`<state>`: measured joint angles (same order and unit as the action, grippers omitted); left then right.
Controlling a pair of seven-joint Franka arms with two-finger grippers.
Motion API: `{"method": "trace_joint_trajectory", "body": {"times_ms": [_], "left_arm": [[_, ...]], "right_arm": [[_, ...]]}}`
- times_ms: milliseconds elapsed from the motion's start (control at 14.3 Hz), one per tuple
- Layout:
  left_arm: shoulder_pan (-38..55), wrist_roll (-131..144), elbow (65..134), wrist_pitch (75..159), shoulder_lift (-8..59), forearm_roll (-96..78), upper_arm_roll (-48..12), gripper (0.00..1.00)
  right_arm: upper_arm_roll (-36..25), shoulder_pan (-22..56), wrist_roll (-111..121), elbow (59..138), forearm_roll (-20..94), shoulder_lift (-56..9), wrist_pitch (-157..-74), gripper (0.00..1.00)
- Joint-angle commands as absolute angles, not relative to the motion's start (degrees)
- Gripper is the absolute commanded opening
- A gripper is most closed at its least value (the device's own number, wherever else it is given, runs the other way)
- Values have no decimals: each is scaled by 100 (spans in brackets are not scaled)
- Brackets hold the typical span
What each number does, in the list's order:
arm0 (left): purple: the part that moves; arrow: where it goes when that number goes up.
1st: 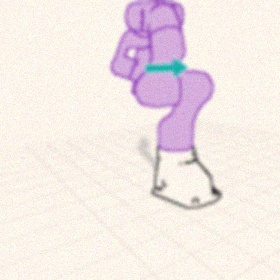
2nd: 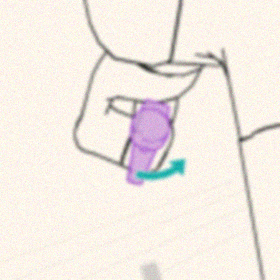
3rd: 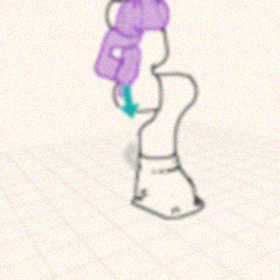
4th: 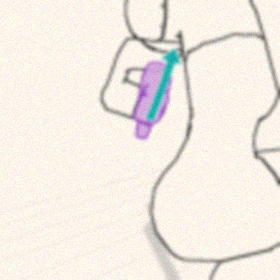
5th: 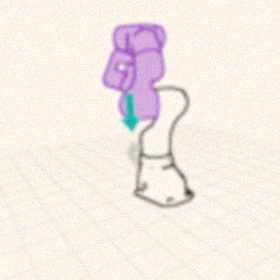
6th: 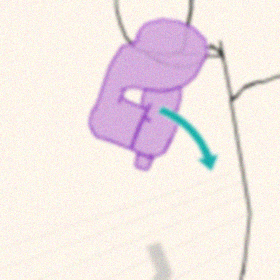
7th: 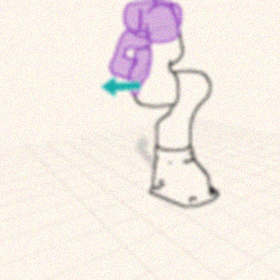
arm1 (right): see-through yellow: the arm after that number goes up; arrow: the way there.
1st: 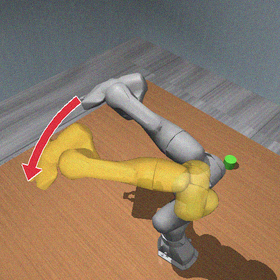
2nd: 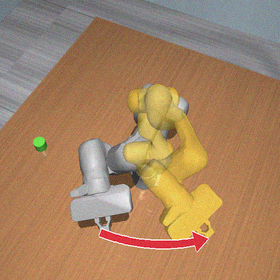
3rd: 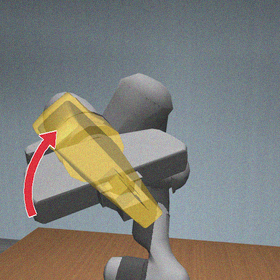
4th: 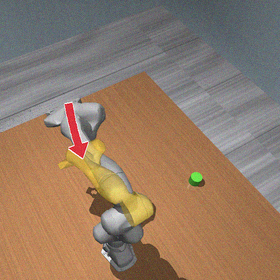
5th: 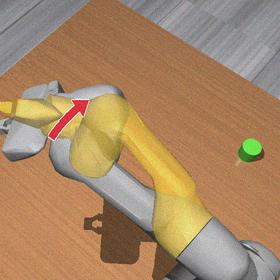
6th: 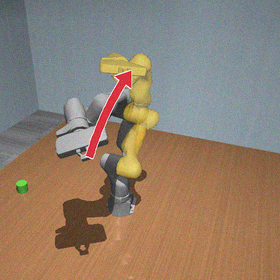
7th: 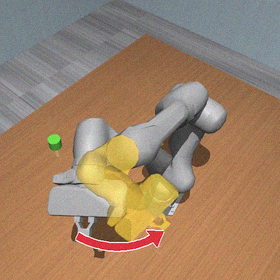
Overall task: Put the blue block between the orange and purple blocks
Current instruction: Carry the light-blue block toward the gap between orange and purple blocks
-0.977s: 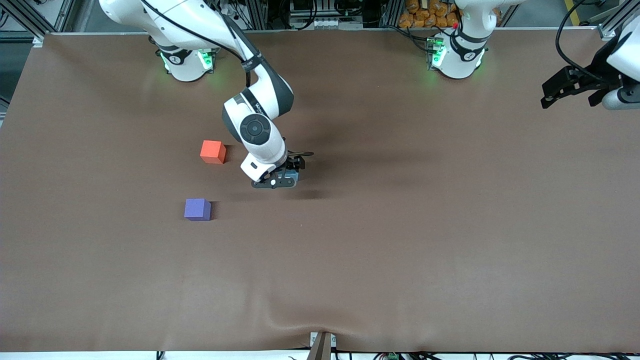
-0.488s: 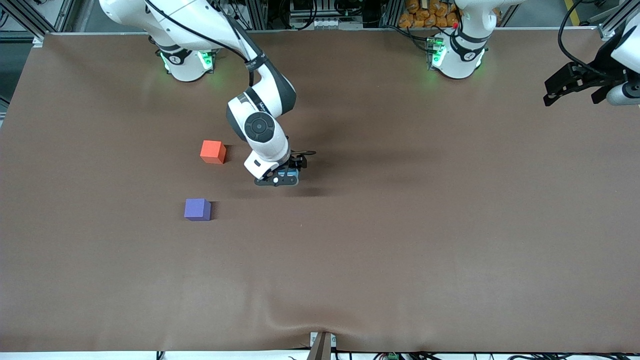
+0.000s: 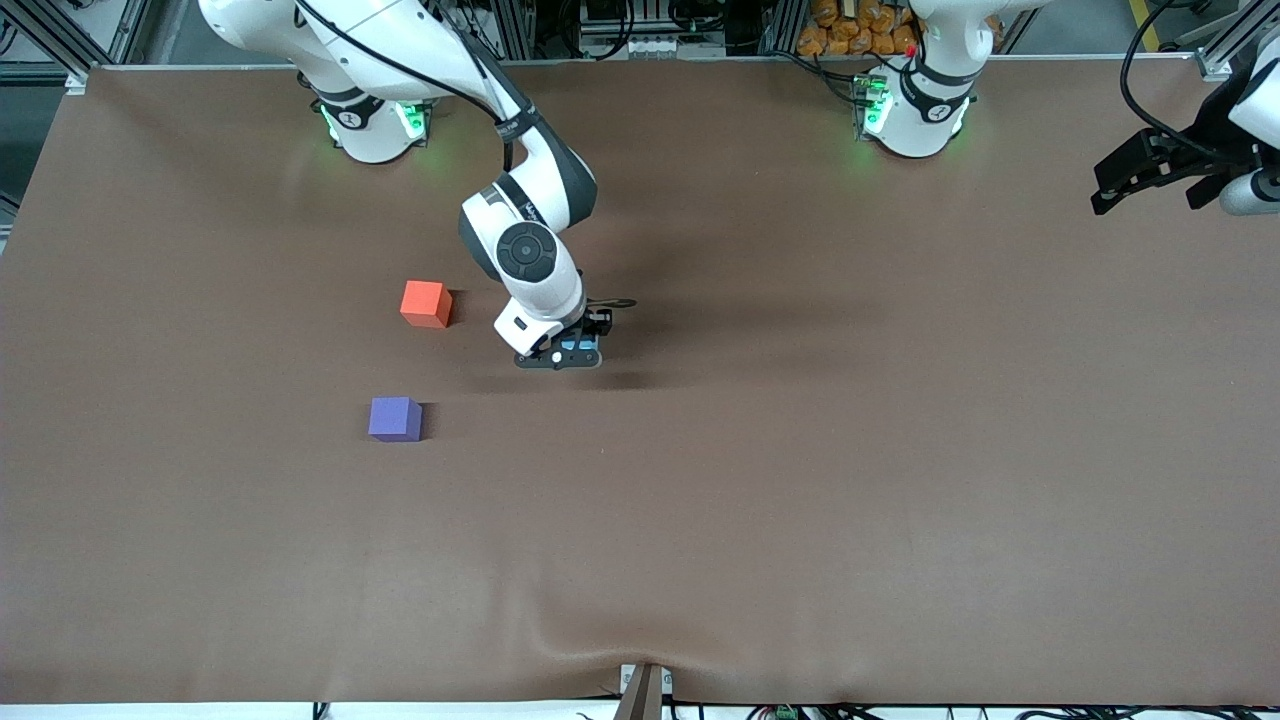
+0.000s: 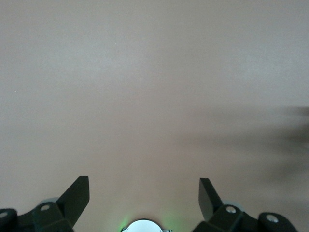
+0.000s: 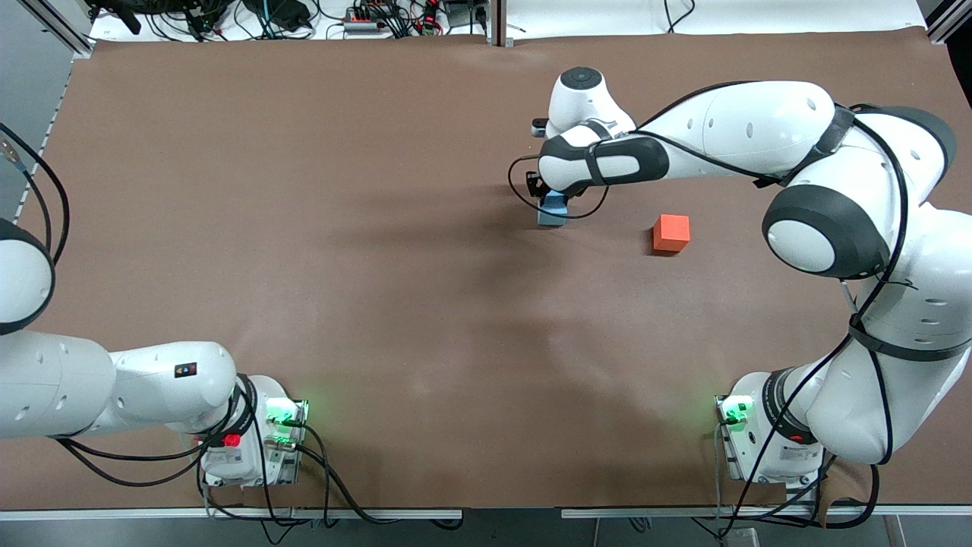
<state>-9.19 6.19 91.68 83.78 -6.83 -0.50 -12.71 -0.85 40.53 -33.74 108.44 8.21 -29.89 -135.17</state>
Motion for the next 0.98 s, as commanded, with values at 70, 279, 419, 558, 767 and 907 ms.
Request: {"method": "trace_joint_trajectory", "body": {"times_ms": [70, 279, 419, 558, 767, 907], "left_arm": [[-984, 527, 9193, 8332, -694, -141, -1292, 100], [-984, 527, 9193, 8323, -703, -141, -1292, 100], [-976, 527, 9202, 8332, -703, -141, -1292, 100], [-967, 527, 9228, 8315, -703, -141, -1301, 100], [-967, 527, 9272, 8314, -712, -141, -1327, 100], [-967, 527, 9272, 8314, -721, -141, -1336, 100]], "right_arm": [[-158, 3606, -3296, 10539, 826, -2358, -12231, 18], [-237, 2737, -2369, 10546, 738, -1663, -11217, 18], [-237, 2112, -1481, 10748, 738, -1425, -11048, 18], [-246, 1786, -1100, 11012, 721, -1310, -11092, 18], [-246, 1679, -1055, 11590, 721, -1196, -11616, 18], [-246, 1618, -924, 12039, 677, -1134, -12101, 18]]}}
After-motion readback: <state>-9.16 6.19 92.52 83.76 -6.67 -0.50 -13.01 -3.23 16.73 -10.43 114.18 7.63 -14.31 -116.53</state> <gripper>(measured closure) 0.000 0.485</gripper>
